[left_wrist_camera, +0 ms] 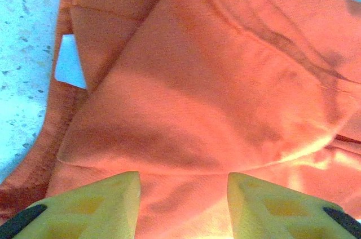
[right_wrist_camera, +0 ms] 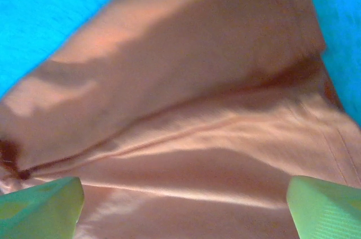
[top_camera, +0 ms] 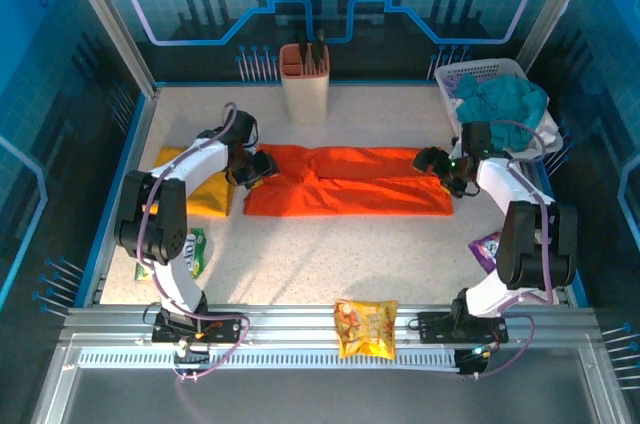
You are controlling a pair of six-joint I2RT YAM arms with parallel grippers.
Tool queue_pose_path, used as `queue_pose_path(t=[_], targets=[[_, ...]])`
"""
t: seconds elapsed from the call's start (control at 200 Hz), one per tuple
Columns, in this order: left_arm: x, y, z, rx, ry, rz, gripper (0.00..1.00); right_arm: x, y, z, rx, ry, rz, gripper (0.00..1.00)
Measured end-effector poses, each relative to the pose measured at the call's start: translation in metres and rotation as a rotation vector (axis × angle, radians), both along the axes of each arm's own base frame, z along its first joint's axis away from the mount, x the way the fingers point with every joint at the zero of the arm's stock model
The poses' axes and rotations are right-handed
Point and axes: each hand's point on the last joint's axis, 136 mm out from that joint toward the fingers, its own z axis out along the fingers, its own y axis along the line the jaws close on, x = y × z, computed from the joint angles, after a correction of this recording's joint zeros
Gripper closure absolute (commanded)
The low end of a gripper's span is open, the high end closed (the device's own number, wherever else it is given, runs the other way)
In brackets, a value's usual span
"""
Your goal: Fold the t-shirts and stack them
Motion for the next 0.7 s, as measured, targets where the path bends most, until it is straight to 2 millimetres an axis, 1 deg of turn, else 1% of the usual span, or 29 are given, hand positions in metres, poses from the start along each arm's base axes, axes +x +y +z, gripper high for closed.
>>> queue_pose_path(t=[0.035,0.095,0.17,0.245,0.365,0.385,0.43,0.48,0.555,0.6,0.7], targets=[[0.0,-0.003,0.003,-0.001,-0.008,-0.006,0.55,0.009,0.002,0.009,-0.004,-0.03,0.015,0.1],[0.0,-0.008,0.006,-0.003,-0.013,-0.019,0.55,0.023,0.004,0.016,-0.013,-0.058,0.036,0.1],[-0.003,-0.014,0.007,-0.003,-0.01,-0.037,0.55,0.037,0.004,0.015,-0.026,-0.064,0.05,0.1],[-0.007,-0.021,0.005,-0.001,-0.001,-0.054,0.54,0.047,0.003,0.006,-0.038,-0.048,0.058,0.1],[-0.011,-0.031,0.0,0.002,0.013,-0.081,0.54,0.055,0.001,-0.02,-0.047,0.01,0.063,0.11],[-0.012,-0.032,-0.001,0.003,0.016,-0.085,0.54,0.056,0.001,-0.025,-0.047,0.023,0.064,0.12],[-0.013,-0.035,-0.004,0.004,0.023,-0.092,0.53,0.058,0.001,-0.035,-0.048,0.042,0.069,0.18],[-0.014,-0.037,-0.006,0.006,0.029,-0.098,0.53,0.06,0.001,-0.046,-0.048,0.067,0.074,0.2],[-0.016,-0.039,-0.011,0.008,0.04,-0.102,0.53,0.06,0.002,-0.061,-0.048,0.106,0.076,0.17],[-0.016,-0.039,-0.013,0.01,0.045,-0.103,0.53,0.06,0.002,-0.066,-0.05,0.121,0.077,0.16],[-0.018,-0.038,-0.02,0.014,0.062,-0.103,0.53,0.067,0.004,-0.061,-0.052,0.113,0.081,0.16]])
